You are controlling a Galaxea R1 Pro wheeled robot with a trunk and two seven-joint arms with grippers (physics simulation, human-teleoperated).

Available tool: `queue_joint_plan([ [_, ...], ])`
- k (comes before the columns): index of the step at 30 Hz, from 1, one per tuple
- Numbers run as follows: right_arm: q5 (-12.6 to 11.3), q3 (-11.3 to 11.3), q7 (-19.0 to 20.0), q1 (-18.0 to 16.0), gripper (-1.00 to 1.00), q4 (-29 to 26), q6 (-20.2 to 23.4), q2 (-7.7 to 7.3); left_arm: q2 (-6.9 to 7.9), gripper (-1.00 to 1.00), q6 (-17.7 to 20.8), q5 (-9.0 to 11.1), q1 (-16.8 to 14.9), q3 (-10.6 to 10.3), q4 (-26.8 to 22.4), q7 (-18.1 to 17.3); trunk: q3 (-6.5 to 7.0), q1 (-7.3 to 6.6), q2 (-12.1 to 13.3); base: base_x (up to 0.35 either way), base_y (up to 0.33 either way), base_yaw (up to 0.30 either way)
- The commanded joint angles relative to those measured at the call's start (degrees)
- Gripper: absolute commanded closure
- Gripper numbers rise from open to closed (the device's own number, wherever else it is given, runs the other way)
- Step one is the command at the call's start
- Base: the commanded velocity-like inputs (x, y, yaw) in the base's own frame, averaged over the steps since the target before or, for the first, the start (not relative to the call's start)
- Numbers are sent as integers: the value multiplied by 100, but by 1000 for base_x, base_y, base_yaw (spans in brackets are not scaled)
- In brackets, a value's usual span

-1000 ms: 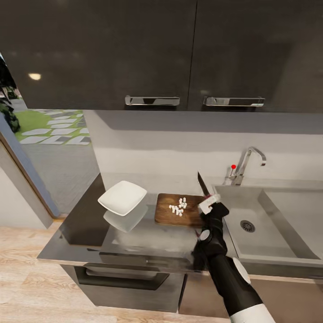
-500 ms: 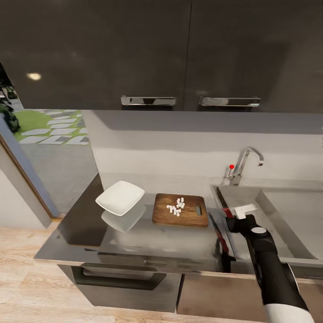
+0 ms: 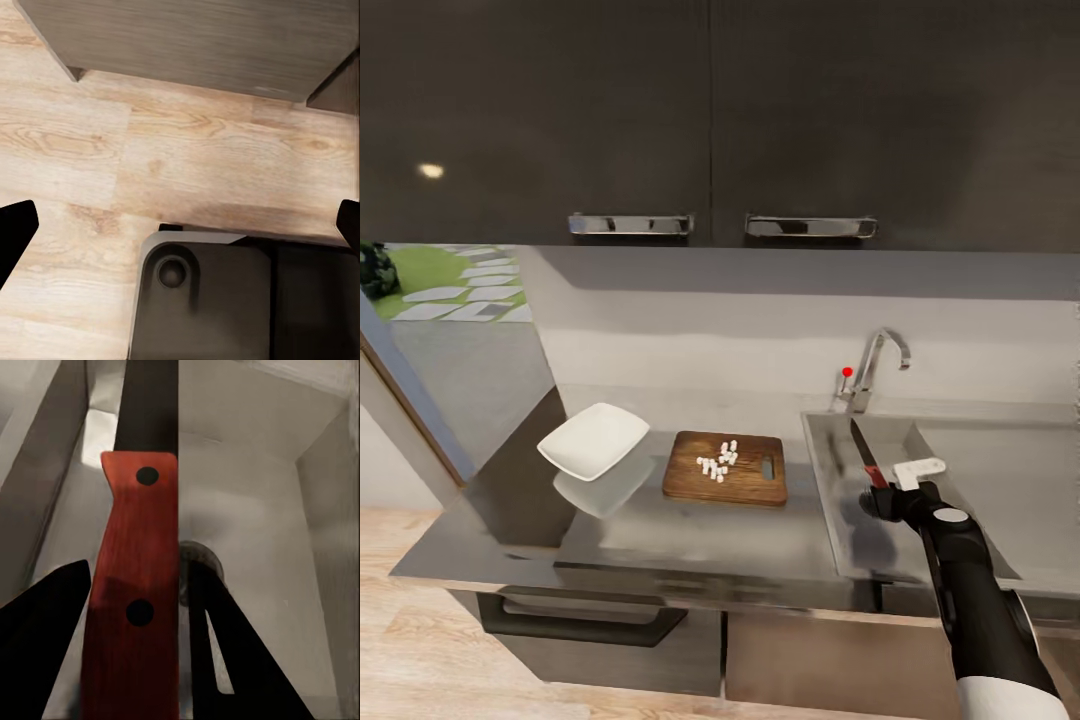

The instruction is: In the kitchen, take the Vidalia onion out of the sink, dice it on the chopping board with the paring knife, put the diced onion into the bowl on the countertop, then place both the paring knife and the chopping board into the sink.

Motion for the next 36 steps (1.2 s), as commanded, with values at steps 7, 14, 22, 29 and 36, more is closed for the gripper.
queue_joint_plan([
  [7, 45, -12, 7, -5, 100, 367, -103, -7, -4, -100, -7, -15, 1, 8, -46, 12, -11, 4, -12, 22, -306, 0],
  [14, 37, -3, -8, -5, 100, 780, -623, 2, -3, -100, 0, -16, 1, 10, -65, 18, -11, 4, -12, 97, -158, 0],
  [22, 44, -6, -3, -5, 100, 796, -687, 6, 0, -100, -3, -16, 1, 11, -75, 19, -39, 4, -12, 4, -6, 0],
  [29, 39, -6, -3, -5, 100, 797, -688, 7, 4, -100, -7, -16, 1, 9, -82, 19, -101, 4, -12, 0, 0, 0],
  [36, 36, -6, -3, -5, 100, 797, -688, 8, 5, -100, -7, -16, 1, 9, -87, 19, -165, 4, -12, 0, 0, 0],
])
